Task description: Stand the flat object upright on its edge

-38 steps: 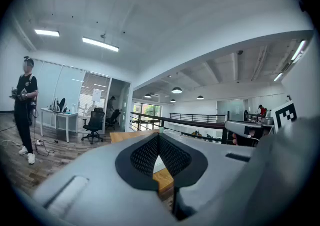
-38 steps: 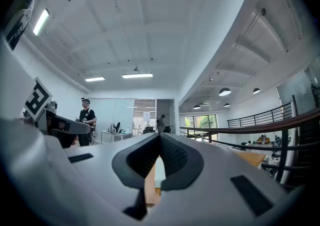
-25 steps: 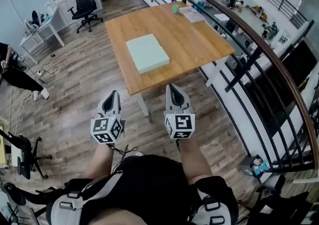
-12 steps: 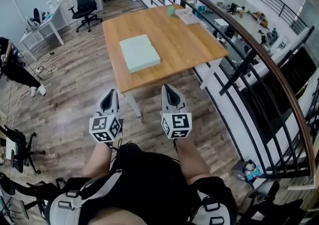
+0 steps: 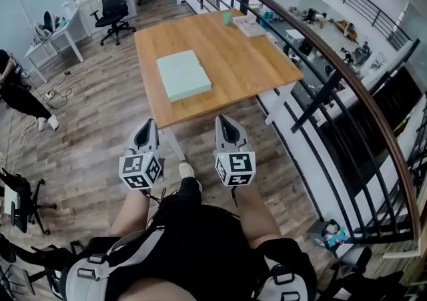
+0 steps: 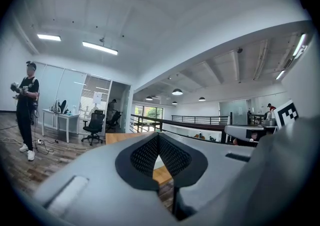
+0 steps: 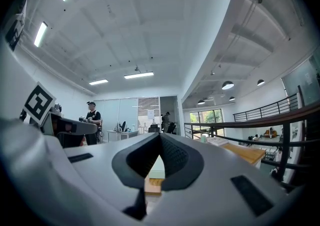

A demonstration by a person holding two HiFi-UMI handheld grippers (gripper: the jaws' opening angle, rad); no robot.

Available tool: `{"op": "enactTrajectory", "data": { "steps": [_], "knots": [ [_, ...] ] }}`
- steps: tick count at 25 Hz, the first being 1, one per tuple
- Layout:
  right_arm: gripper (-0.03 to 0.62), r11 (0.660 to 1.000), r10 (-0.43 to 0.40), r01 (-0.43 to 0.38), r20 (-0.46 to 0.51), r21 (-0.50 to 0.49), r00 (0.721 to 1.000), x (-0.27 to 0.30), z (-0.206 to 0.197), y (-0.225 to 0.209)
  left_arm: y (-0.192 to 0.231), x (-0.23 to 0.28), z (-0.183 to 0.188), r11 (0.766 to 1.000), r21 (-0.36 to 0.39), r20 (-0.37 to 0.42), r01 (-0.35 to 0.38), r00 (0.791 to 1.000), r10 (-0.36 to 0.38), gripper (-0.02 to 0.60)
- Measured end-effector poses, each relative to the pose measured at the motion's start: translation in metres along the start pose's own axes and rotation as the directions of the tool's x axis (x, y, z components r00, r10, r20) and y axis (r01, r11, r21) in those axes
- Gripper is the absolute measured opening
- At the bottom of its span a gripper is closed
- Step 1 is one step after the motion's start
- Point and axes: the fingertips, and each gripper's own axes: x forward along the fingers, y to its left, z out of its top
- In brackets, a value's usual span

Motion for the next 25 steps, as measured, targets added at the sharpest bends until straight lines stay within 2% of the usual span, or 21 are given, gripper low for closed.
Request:
{"op": "enactTrajectory", "data": {
  "steps": [7,12,18,25],
  "knots": [
    [0.003,0.999,0.021,-0.021,-0.011,-0.024,1.000,0.050,-0.013,-0.015,0.016,0.047,-0.009,1.000,-0.013,0.006,-0.001,1.000,0.001,0.003],
    [0.003,0.999,0.014,-0.015,-0.008,-0.039,1.000,0.098,-0.016,-0.032,0.040,0.095,-0.025,0.998,-0.065,-0.022,-0.014,1.000,0.013,0.003],
    [0.003,0.999,0.030,-0.031,-0.048,-0.024,0.998,0.180,-0.024,-0.056,0.067,0.172,-0.021,0.998,-0.057,-0.045,-0.017,0.999,0.014,0.003],
    [0.005,0.997,0.071,-0.072,-0.078,-0.018,0.994,0.285,-0.030,-0.059,0.118,0.247,-0.014,0.998,-0.054,-0.074,-0.023,0.997,0.019,0.003]
  ]
}}
